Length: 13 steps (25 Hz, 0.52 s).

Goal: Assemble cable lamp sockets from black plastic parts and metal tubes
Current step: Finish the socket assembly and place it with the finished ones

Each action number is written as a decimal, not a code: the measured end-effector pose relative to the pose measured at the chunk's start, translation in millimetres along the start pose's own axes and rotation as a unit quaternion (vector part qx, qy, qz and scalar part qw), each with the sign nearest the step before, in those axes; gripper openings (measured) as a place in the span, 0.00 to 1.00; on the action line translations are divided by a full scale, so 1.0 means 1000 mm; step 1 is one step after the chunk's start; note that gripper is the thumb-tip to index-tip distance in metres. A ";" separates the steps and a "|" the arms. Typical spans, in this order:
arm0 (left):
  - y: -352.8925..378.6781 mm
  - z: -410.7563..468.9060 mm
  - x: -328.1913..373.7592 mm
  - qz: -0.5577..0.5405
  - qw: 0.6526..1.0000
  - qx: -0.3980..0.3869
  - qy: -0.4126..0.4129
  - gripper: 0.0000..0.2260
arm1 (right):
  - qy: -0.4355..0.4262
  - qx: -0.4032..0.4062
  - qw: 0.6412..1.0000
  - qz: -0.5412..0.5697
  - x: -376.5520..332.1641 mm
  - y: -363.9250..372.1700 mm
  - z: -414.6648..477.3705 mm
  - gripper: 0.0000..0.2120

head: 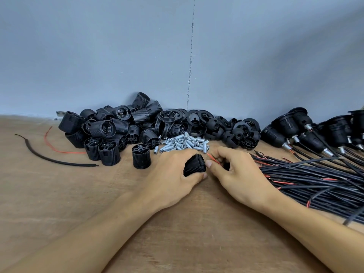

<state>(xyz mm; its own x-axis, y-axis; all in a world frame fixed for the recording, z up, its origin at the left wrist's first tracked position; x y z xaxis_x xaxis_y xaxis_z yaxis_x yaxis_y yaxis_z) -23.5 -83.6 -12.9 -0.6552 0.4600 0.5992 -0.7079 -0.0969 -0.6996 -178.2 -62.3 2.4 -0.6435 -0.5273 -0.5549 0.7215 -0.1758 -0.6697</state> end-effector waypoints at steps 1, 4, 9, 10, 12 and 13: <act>0.000 0.000 0.001 0.001 1.000 -0.003 0.002 0.08 | 0.000 0.000 1.000 0.000 0.000 0.000 0.000 0.08; 0.001 0.000 0.002 0.002 1.000 -0.011 0.003 0.10 | 0.001 -0.002 1.000 -0.003 0.000 0.000 0.000 0.08; 0.002 0.000 0.001 -0.001 1.000 -0.014 -0.005 0.11 | 0.002 -0.007 1.000 0.001 0.000 0.000 0.000 0.09; 0.002 0.000 0.001 -0.002 1.000 -0.013 -0.004 0.11 | 0.003 -0.008 1.000 0.002 0.000 0.000 0.000 0.09; 0.002 0.000 0.001 -0.008 1.000 -0.013 -0.003 0.10 | 0.003 -0.012 1.000 0.007 0.000 0.000 0.000 0.09; 0.003 0.000 0.001 -0.009 1.000 -0.015 -0.004 0.10 | 0.003 -0.013 1.000 0.009 0.000 0.001 0.000 0.09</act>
<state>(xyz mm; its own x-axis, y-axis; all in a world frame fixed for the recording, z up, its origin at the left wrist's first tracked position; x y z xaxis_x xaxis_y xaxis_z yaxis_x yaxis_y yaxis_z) -26.2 -83.4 -14.2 -0.6445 0.4542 0.6150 -0.7115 -0.0619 -0.6999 -178.0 -62.3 1.9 -0.6329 -0.5246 -0.5694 0.7253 -0.1444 -0.6731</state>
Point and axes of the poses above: each hand's wrist, its own z-axis towards the middle knuckle, its own y-axis out of the palm, x = y × z, the point moved 5 cm from there along z, towards the middle knuckle, and after that the axes turned 10 degrees about -y, right-handed, at the moved point
